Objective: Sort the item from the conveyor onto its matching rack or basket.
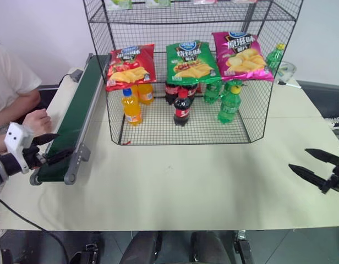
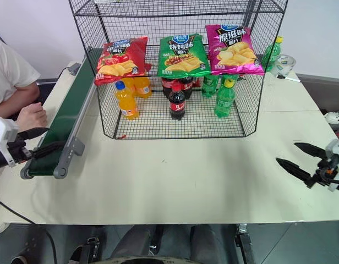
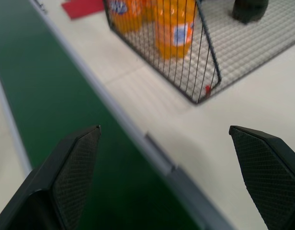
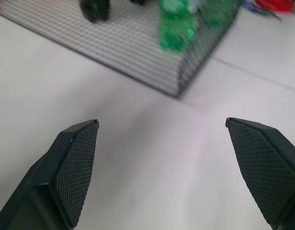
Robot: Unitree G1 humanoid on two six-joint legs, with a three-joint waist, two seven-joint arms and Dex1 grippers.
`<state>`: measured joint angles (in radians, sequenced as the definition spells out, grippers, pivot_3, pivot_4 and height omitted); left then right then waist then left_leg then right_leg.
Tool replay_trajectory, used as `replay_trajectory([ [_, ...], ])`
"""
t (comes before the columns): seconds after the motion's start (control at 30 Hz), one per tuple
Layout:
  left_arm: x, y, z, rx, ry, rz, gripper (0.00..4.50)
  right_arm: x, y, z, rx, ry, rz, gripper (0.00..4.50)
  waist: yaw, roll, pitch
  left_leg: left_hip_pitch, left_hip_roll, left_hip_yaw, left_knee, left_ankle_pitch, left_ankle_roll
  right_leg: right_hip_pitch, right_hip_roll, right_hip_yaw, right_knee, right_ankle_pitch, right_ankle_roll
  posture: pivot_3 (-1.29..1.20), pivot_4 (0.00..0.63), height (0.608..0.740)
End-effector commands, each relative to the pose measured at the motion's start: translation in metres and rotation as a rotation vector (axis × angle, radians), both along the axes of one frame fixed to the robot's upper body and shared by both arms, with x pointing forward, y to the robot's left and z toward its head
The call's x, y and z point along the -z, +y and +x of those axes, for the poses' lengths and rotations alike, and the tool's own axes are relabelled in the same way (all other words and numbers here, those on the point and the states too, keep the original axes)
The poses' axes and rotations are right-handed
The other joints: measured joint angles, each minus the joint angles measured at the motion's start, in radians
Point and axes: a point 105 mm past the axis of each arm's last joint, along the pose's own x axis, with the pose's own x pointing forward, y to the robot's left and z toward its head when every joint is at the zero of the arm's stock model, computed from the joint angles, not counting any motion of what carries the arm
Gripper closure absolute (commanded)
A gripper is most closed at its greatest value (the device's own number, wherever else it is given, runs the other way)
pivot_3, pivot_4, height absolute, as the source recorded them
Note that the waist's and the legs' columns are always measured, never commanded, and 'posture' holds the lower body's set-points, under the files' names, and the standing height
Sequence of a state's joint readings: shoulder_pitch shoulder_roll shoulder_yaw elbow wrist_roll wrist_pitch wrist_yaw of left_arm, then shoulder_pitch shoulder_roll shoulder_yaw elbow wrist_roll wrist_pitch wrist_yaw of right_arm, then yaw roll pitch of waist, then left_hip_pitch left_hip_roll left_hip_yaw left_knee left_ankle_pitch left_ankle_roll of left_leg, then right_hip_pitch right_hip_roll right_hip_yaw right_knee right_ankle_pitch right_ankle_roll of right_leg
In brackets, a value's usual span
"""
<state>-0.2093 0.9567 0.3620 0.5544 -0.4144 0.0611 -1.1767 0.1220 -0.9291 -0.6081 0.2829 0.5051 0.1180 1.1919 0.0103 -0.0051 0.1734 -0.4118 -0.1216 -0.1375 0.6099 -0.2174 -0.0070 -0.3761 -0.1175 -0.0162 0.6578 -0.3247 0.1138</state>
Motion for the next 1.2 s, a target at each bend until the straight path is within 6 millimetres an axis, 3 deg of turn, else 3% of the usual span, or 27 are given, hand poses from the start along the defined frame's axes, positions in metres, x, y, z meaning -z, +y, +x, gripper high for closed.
replay_trajectory([
  [0.03, -0.017, 0.013, -0.002, -0.017, -0.067, 0.059, 0.0, -0.019, -0.008, -0.002, 0.01, -0.054, -0.041, 0.08, -0.002, 0.0, 0.0, 0.0, 0.0, 0.0, 0.0, 0.0, 0.0, 0.0, 0.0, 0.0, 0.0, 0.0, 0.0, 0.0, 0.15, 0.74],
  [0.63, -0.026, -0.004, 0.009, 0.073, -0.158, -0.004, 0.0, -0.045, 0.015, 0.018, -0.039, -0.194, -0.06, 0.08, -0.006, 0.0, 0.0, 0.0, 0.0, 0.0, 0.001, 0.0, 0.0, -0.003, 0.0, 0.0, 0.001, 0.0, 0.001, 0.0, 0.15, 0.74],
  [1.2, -0.026, -0.004, 0.009, 0.055, -0.214, -0.004, 0.0, -0.036, 0.032, 0.032, -0.07, -0.189, -0.058, 0.08, -0.01, 0.0, 0.0, 0.0, 0.0, 0.001, 0.002, 0.0, 0.0, -0.001, 0.0, 0.0, 0.005, 0.001, 0.001, 0.0, 0.15, 0.74],
])
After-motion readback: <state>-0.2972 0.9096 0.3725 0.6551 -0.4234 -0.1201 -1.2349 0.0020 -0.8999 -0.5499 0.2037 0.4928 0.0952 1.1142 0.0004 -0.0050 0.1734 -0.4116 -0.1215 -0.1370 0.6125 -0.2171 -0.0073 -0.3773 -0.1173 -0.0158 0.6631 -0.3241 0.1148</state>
